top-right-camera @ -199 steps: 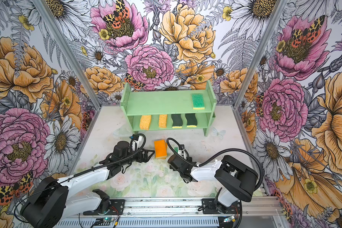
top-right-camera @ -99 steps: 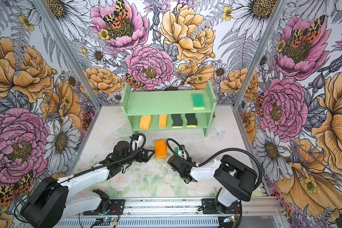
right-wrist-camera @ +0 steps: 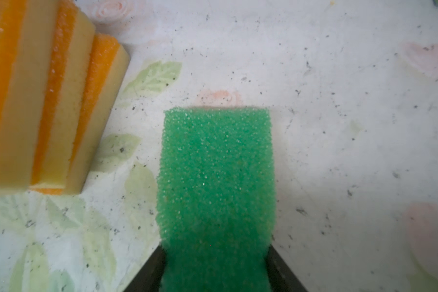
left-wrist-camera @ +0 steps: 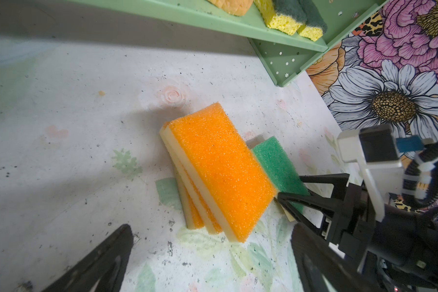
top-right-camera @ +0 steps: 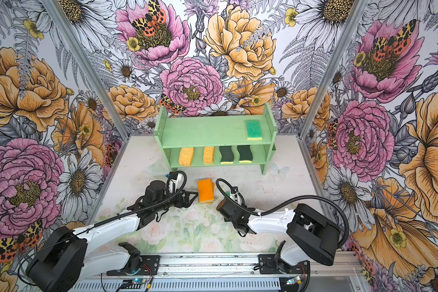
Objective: Place and organize the cleaning sponges onto the shelf
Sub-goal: 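Close the right gripper on the green sponge and lift it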
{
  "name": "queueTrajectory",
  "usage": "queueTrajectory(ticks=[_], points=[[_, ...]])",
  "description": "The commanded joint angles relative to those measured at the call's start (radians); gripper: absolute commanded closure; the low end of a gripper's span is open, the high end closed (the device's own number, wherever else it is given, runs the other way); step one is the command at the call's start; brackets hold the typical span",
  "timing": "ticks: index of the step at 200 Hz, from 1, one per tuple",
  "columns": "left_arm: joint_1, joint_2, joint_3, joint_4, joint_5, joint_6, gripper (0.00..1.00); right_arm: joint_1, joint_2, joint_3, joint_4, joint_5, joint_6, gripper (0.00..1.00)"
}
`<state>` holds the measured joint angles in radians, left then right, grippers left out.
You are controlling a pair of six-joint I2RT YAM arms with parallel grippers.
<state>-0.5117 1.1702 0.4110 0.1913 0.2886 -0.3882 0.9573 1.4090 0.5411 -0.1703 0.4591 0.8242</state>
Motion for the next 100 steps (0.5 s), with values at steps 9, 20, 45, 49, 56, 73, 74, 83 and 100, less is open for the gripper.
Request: queueTrajectory(ticks=[9,20,45,49,56,73,74,83,100], points=[[0.012,-0.05,0.007,-0.011,0.01,0.0,0.01,0.006,-0.108,0.082,-0.182,-0.003,-0.038,0.5],[0.011,-0.06,0.02,-0.036,0.014,0.013,0.01,0.006,-0.152,0.108,-0.233,-0.003,-0.05,0.52],[0.019,-0.08,0.035,-0.074,0.016,0.039,0.01,0.003,-0.252,0.127,-0.264,-0.018,-0.078,0.54],[0.021,-0.083,0.035,-0.078,0.017,0.039,0.01,0.003,-0.265,0.129,-0.268,-0.019,-0.08,0.54],[0.024,-0.087,0.034,-0.079,0.017,0.04,0.01,0.001,-0.283,0.135,-0.28,-0.021,-0.085,0.55],[0.028,-0.094,0.028,-0.07,0.019,0.032,0.01,-0.002,-0.324,0.161,-0.325,-0.033,-0.097,0.56],[0.027,-0.094,0.028,-0.07,0.017,0.032,0.01,-0.002,-0.327,0.163,-0.328,-0.034,-0.098,0.56],[0.027,-0.095,0.026,-0.063,0.021,0.028,0.01,-0.003,-0.34,0.188,-0.362,-0.042,-0.109,0.57],[0.027,-0.089,0.038,-0.067,0.032,0.025,0.01,-0.003,-0.357,0.251,-0.438,-0.058,-0.133,0.6]])
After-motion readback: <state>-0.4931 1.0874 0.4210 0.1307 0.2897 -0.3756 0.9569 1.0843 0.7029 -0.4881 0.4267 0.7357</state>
